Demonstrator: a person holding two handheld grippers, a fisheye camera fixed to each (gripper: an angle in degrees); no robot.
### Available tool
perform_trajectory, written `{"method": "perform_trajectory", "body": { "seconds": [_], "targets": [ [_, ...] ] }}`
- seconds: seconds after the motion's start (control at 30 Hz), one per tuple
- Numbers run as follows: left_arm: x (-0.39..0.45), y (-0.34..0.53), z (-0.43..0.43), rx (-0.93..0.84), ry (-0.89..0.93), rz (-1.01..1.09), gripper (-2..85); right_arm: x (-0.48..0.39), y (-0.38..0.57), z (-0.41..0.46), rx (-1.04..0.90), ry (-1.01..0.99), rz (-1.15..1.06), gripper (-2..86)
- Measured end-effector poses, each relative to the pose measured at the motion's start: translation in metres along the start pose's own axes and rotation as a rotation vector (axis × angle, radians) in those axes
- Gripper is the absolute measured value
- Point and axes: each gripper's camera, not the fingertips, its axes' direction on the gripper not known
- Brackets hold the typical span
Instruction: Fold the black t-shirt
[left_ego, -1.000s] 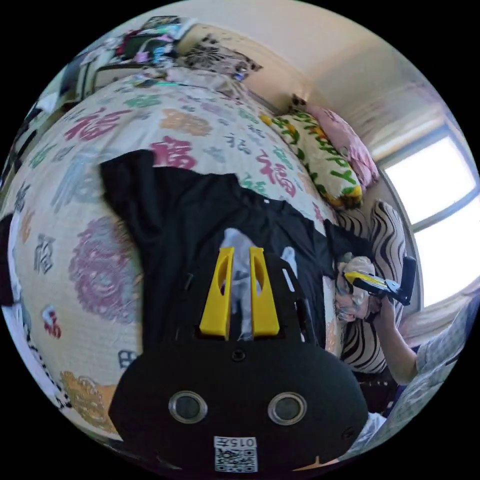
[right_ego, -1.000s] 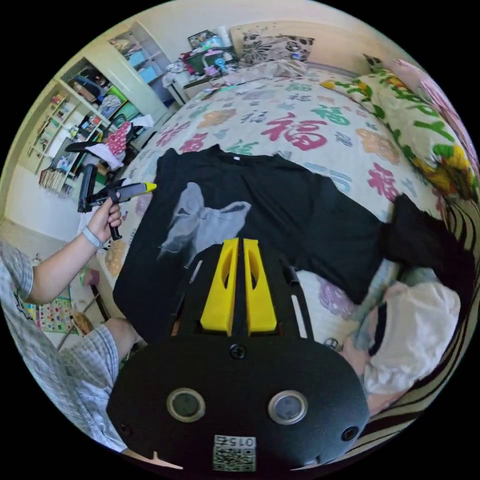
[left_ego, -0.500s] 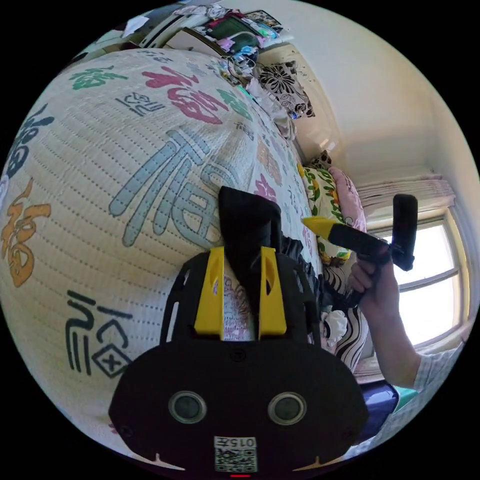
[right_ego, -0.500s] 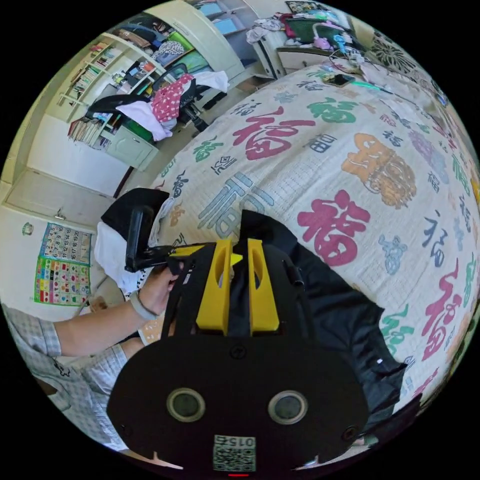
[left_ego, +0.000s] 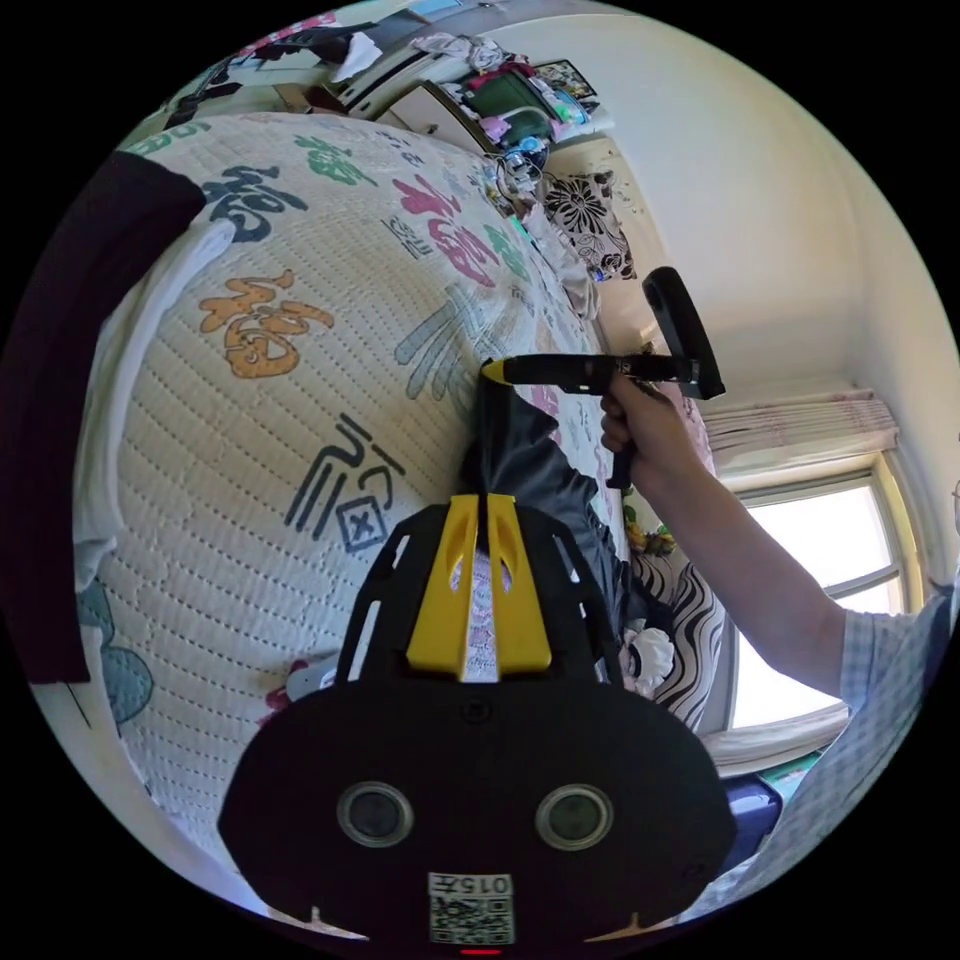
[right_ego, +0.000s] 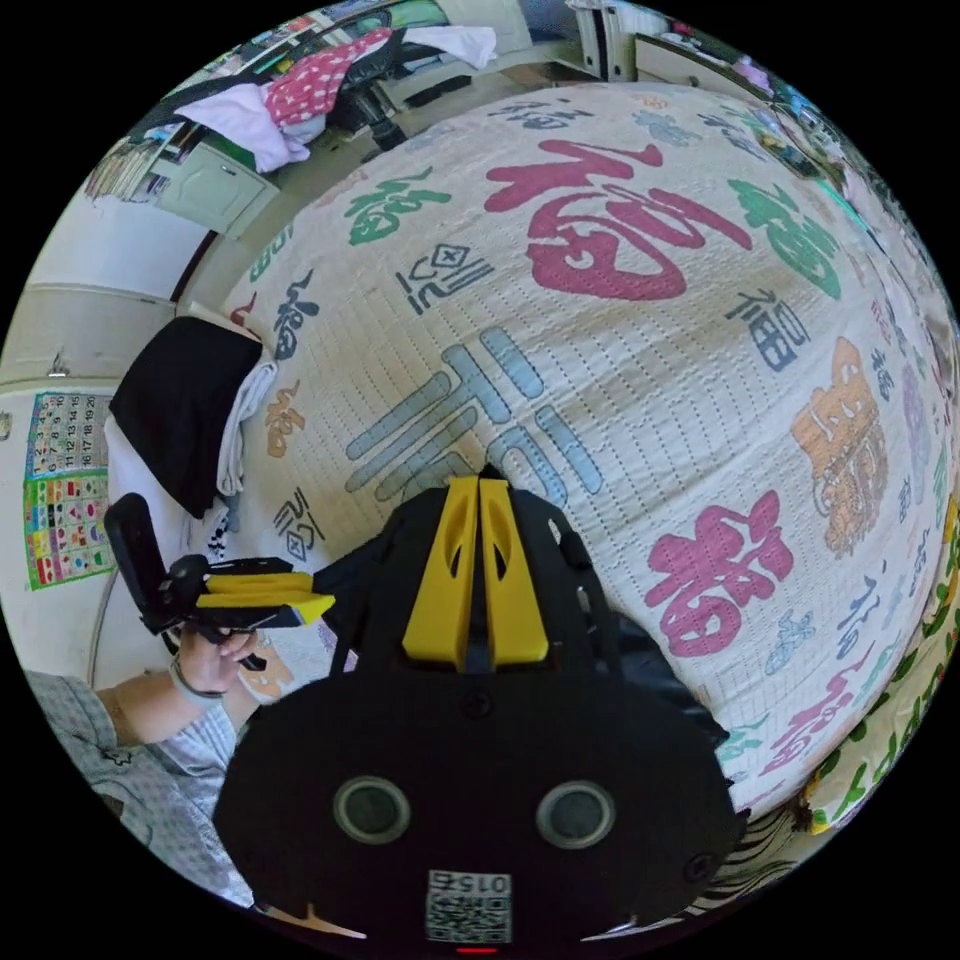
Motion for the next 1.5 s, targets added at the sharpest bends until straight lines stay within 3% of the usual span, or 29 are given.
{"method": "perform_trajectory", "body": {
  "seconds": [0.17,0.27,0.37,0.53,0.67,0.77,0.83,0.93,1.17,1.23,1.33,1.5],
  "targets": [
    [-0.001,0.011,-0.006,0.002,-0.109,0.006,0.0,-0.011,-0.003,0.002,0.07,-0.038,-0.032,0.5],
    [-0.001,0.021,-0.009,-0.016,-0.166,0.002,0.5,-0.019,0.006,-0.003,0.08,0.042,-0.016,4.5],
    [0.007,0.038,-0.021,-0.016,-0.223,0.003,0.8,-0.03,0.041,-0.037,0.219,0.05,-0.023,6.3],
    [0.053,0.087,-0.058,-0.059,-0.297,0.191,1.1,-0.037,0.214,-0.082,0.529,-0.213,-0.064,1.7],
    [0.069,0.161,-0.056,-0.332,-0.439,0.266,1.5,-0.031,0.363,-0.041,0.411,-0.26,0.186,-0.1],
    [0.064,0.217,-0.042,-0.506,-0.524,0.215,1.8,-0.047,0.488,-0.008,0.263,-0.086,0.45,-0.4],
    [0.06,0.246,-0.031,-0.557,-0.586,0.178,2.0,-0.057,0.564,0.008,0.136,0.03,0.624,-0.5],
    [0.056,0.277,-0.007,-0.591,-0.588,0.084,2.2,-0.058,0.624,0.026,0.036,0.049,0.705,-0.6],
    [0.063,0.315,0.033,-0.476,-0.686,0.098,1.3,-0.046,0.685,0.1,-0.119,-0.036,0.818,-0.5],
    [0.067,0.323,0.042,-0.465,-0.698,0.154,1.2,-0.049,0.698,0.107,-0.064,-0.017,0.86,-0.5],
    [0.071,0.328,0.059,-0.494,-0.701,0.202,0.7,-0.053,0.718,0.107,-0.002,-0.018,0.959,-0.5],
    [0.076,0.326,0.093,-0.61,-0.662,0.25,0.0,-0.058,0.736,0.103,-0.016,0.008,0.904,-0.6]
  ]
}}
